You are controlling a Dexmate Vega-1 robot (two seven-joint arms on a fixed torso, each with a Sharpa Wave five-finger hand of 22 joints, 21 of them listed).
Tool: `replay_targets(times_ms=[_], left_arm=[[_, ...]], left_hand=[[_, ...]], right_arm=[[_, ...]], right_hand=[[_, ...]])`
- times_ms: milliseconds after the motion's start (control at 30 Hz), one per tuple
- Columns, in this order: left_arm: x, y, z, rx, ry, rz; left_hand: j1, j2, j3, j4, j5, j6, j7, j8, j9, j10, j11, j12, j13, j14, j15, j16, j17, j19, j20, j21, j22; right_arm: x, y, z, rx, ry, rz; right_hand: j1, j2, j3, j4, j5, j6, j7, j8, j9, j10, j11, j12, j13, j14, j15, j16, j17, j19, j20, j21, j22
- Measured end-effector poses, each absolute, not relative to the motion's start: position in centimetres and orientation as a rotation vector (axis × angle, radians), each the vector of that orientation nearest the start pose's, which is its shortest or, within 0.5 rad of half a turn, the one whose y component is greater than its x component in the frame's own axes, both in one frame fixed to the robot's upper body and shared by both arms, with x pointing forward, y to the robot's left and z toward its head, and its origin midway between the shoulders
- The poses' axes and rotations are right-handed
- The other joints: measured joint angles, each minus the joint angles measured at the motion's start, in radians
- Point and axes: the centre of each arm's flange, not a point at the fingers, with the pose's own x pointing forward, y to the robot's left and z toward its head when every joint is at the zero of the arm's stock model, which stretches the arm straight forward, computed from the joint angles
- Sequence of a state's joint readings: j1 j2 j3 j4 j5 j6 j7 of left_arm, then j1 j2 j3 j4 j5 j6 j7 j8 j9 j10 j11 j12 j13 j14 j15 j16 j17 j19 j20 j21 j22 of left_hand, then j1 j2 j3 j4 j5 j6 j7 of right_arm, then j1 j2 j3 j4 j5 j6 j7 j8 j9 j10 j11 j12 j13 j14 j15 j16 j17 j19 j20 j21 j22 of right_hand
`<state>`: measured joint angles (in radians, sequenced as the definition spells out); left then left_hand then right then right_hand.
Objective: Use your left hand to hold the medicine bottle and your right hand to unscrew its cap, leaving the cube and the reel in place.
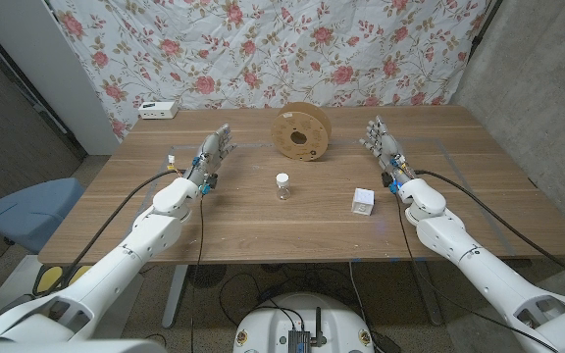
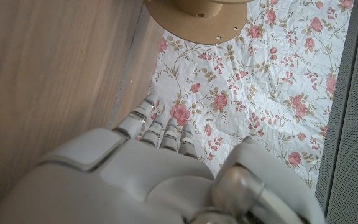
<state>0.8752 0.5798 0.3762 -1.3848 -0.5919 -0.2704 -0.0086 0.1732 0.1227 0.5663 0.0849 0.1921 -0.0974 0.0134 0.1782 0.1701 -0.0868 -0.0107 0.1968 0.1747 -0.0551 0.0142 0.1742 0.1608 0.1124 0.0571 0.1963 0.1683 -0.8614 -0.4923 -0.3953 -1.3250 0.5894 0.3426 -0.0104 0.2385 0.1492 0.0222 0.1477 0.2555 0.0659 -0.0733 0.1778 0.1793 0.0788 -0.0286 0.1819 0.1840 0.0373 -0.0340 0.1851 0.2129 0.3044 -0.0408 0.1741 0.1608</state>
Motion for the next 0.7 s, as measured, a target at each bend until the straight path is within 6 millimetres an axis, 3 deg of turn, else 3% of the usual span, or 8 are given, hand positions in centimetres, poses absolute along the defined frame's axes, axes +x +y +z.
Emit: replay_targets(times_ms=[400,700], left_arm=[[61.8,29.4,-3.1,0.126,-0.608,-0.225],[61.1,29.0,-3.1,0.155,-0.632,-0.253]], left_hand=[[0.03,-0.022,0.002,-0.037,0.0,0.001,-0.021,0.0,0.0,0.009,-0.009,0.0,0.0,0.002,-0.023,0.0,0.0,0.005,0.005,0.0,-0.001],[0.079,-0.061,0.002,-0.11,-0.004,0.002,-0.037,0.0,0.0,0.019,-0.021,0.0,0.0,0.002,-0.034,0.0,0.0,0.005,0.005,-0.005,-0.001]], right_arm=[[63.7,-26.8,-3.6,-0.012,-0.643,0.195],[63.2,-27.1,-3.6,-0.022,-0.657,0.186]], right_hand=[[0.0,0.0,0.003,-0.003,0.004,-0.004,-0.004,0.0,0.0,0.0,0.0,0.0,0.0,0.0,0.0,0.004,-0.004,0.0,0.0,0.004,0.0],[0.0,0.0,0.006,-0.006,0.004,-0.004,-0.004,0.004,0.0,0.006,-0.006,0.007,0.0,0.004,-0.004,0.004,-0.009,0.0,0.0,0.004,0.0]])
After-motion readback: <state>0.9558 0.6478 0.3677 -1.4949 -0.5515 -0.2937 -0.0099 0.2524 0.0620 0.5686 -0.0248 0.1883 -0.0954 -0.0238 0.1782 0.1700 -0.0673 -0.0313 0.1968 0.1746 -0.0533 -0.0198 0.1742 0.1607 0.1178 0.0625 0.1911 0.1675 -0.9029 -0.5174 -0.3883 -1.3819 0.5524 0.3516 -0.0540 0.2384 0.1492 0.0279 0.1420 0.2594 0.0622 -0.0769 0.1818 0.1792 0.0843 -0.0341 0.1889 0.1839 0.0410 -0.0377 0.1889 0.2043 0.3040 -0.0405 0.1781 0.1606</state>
